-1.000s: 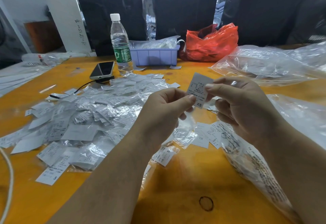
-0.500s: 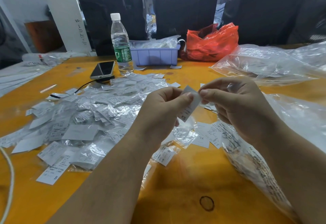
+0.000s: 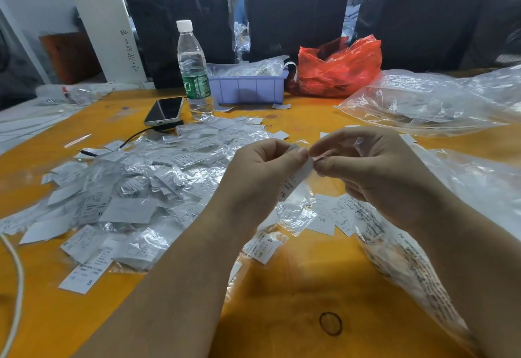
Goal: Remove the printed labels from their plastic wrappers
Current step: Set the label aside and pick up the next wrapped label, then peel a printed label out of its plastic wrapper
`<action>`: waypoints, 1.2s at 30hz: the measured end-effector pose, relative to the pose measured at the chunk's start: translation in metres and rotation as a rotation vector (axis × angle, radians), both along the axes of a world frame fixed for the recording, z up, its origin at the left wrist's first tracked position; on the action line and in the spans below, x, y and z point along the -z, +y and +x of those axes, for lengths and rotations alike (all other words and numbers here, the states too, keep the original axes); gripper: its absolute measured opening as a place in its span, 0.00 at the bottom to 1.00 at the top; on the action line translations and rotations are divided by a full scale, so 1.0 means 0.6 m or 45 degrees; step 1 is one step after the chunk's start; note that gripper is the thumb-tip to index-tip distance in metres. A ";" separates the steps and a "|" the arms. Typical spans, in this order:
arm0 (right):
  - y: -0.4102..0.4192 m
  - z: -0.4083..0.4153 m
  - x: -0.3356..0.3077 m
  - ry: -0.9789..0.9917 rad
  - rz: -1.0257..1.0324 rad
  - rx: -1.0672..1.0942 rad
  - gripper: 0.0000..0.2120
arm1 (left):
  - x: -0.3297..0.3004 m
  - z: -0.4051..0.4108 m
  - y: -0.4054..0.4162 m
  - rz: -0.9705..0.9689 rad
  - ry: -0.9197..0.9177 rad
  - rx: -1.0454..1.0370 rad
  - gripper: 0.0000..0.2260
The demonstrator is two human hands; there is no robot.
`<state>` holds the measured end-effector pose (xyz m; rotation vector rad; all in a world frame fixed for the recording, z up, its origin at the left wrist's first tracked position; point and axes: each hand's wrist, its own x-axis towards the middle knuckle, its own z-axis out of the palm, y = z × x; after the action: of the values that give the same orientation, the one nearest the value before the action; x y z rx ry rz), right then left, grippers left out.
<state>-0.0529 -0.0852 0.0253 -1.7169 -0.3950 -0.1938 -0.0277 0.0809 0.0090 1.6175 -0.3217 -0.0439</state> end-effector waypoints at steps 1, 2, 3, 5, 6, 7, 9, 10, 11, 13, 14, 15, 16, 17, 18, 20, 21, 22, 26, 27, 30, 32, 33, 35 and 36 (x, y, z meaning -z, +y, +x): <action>0.000 0.000 0.000 0.006 -0.011 0.003 0.06 | 0.000 0.000 0.000 -0.003 0.001 -0.012 0.07; 0.000 0.000 0.000 0.012 -0.023 0.010 0.06 | 0.000 0.000 0.000 -0.006 0.004 -0.023 0.08; 0.000 0.000 0.000 0.018 -0.032 0.016 0.06 | 0.001 0.000 0.001 -0.006 0.007 -0.032 0.09; -0.001 0.002 0.001 0.038 -0.032 0.024 0.06 | 0.000 0.000 0.001 0.004 0.021 -0.044 0.09; -0.002 0.003 0.001 0.051 -0.032 0.038 0.06 | 0.000 0.000 0.000 0.009 0.033 -0.051 0.08; -0.003 0.005 0.002 0.062 -0.045 0.063 0.06 | -0.001 0.000 0.001 0.014 0.044 -0.066 0.07; -0.005 0.008 0.006 0.091 -0.113 0.137 0.06 | -0.001 0.004 0.006 0.073 0.026 -0.149 0.04; -0.007 0.011 0.008 0.112 -0.153 0.176 0.06 | -0.001 0.006 0.010 0.154 -0.016 -0.215 0.03; -0.008 0.013 0.009 0.138 -0.193 0.209 0.06 | 0.000 0.009 0.014 0.263 -0.077 -0.281 0.02; -0.009 0.015 0.013 0.170 -0.325 0.253 0.05 | 0.002 0.013 0.022 0.495 -0.193 -0.386 0.02; -0.009 0.016 0.015 0.167 -0.418 0.267 0.04 | 0.003 0.015 0.024 0.592 -0.223 -0.425 0.03; -0.009 0.016 0.017 0.159 -0.499 0.272 0.04 | 0.005 0.017 0.026 0.685 -0.233 -0.462 0.03; -0.008 0.016 0.019 0.151 -0.561 0.270 0.04 | 0.007 0.019 0.027 0.777 -0.230 -0.500 0.05; -0.007 0.016 0.020 0.148 -0.609 0.267 0.04 | 0.009 0.022 0.029 0.863 -0.215 -0.533 0.06; -0.006 0.015 0.022 0.148 -0.659 0.270 0.05 | 0.012 0.024 0.031 0.932 -0.192 -0.556 0.07; -0.006 0.016 0.026 0.151 -0.783 0.285 0.06 | 0.017 0.026 0.034 1.053 -0.164 -0.590 0.11; -0.006 0.017 0.029 0.156 -0.842 0.289 0.07 | 0.019 0.026 0.035 1.120 -0.180 -0.612 0.12; -0.006 0.017 0.030 0.163 -0.895 0.292 0.08 | 0.021 0.026 0.035 1.186 -0.215 -0.640 0.14; -0.009 0.017 0.031 0.162 -1.040 0.308 0.08 | 0.018 0.020 0.027 1.208 -0.389 -0.650 0.14; -0.010 0.017 0.032 0.158 -1.072 0.309 0.08 | 0.018 0.017 0.024 1.176 -0.425 -0.621 0.13; -0.010 0.017 0.034 0.171 -1.188 0.287 0.09 | 0.016 0.010 0.016 1.117 -0.486 -0.534 0.11; -0.008 0.016 0.034 0.205 -1.228 0.283 0.13 | 0.016 0.006 0.012 1.083 -0.496 -0.480 0.10; -0.007 0.015 0.033 0.225 -1.245 0.281 0.14 | 0.016 0.004 0.009 1.059 -0.489 -0.449 0.10; -0.006 0.013 0.031 0.274 -1.279 0.255 0.17 | 0.017 -0.001 0.003 1.032 -0.478 -0.383 0.09; -0.006 0.013 0.030 0.296 -1.290 0.237 0.17 | 0.018 -0.004 0.000 1.030 -0.478 -0.353 0.09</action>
<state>-0.0452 -0.0890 0.0072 -2.7430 -0.1490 0.1050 -0.0300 0.0809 -0.0018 2.4672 -0.3897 0.3913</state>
